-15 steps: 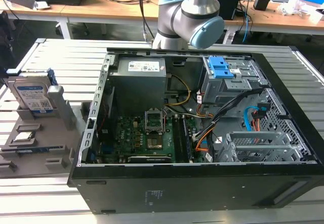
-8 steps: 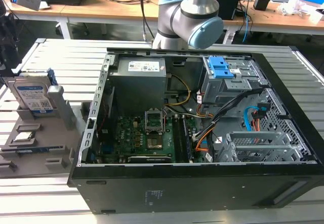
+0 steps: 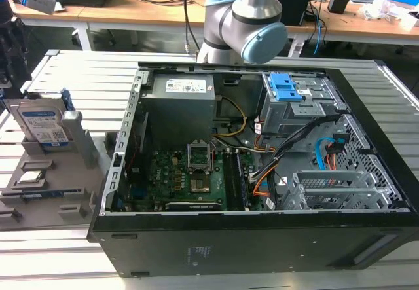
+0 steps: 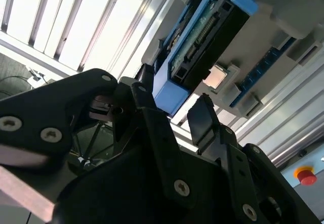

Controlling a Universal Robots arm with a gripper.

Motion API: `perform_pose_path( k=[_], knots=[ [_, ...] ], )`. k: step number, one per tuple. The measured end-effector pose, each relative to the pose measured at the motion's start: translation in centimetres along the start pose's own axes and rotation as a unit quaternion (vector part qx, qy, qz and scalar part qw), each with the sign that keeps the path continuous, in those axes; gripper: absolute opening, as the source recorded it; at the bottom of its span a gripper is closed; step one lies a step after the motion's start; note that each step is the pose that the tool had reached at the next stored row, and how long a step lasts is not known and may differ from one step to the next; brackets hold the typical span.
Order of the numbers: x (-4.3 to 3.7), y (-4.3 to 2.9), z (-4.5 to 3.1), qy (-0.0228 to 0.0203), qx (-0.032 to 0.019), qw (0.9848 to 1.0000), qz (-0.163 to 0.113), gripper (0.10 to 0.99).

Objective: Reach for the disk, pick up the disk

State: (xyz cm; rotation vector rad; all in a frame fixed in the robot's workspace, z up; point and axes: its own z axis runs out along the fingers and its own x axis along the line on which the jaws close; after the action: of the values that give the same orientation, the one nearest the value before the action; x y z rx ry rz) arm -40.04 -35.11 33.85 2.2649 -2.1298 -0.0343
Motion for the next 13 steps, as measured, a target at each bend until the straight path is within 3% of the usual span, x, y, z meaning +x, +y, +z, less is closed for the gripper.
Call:
perform_pose_path(
  k=[8, 13],
  knots=[
    [0.54, 0.28, 1.14, 0.0005, 0.0000, 1.0000, 0.000, 0.541],
    [0.63, 0.23, 2.46, 0.0005, -0.0009, 1.0000, 0.000, 0.541]
  ],
)
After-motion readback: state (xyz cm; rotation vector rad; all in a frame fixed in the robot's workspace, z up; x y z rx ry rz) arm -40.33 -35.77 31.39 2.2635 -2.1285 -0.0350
